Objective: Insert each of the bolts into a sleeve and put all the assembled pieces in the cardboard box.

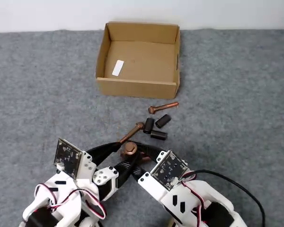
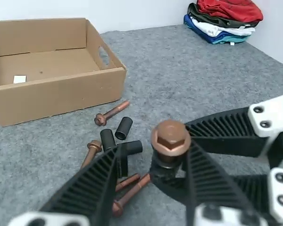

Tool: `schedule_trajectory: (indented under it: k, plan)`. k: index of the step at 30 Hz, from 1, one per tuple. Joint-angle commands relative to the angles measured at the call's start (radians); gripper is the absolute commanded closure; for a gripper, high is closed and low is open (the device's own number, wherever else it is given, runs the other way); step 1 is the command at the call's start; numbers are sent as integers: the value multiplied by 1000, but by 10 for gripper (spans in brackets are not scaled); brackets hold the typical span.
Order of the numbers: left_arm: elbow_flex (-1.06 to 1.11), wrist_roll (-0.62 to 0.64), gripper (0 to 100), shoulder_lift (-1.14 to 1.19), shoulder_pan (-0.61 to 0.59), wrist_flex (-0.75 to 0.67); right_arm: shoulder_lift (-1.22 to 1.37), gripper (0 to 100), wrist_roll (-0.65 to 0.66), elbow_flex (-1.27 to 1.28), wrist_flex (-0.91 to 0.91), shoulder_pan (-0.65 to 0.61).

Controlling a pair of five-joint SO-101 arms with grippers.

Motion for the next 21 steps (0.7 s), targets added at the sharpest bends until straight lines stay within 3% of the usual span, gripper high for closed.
schedule_trajectory:
  k: [1,11,15,20,21]
  plan:
    - [-31,-12,765,11,8,34,-13,990,9,-43,-31,-2]
    - [-200,-11,768,11,2,124,-12,990,5,-35,-30,16]
    - [-245,-32,793,9,-130,170,-7,991,3,-37,-30,139]
    - [-239,-155,994,3,-396,163,142,991,-29,-118,-35,306]
    - [-228,-189,997,3,-446,164,202,991,-54,-153,-31,328]
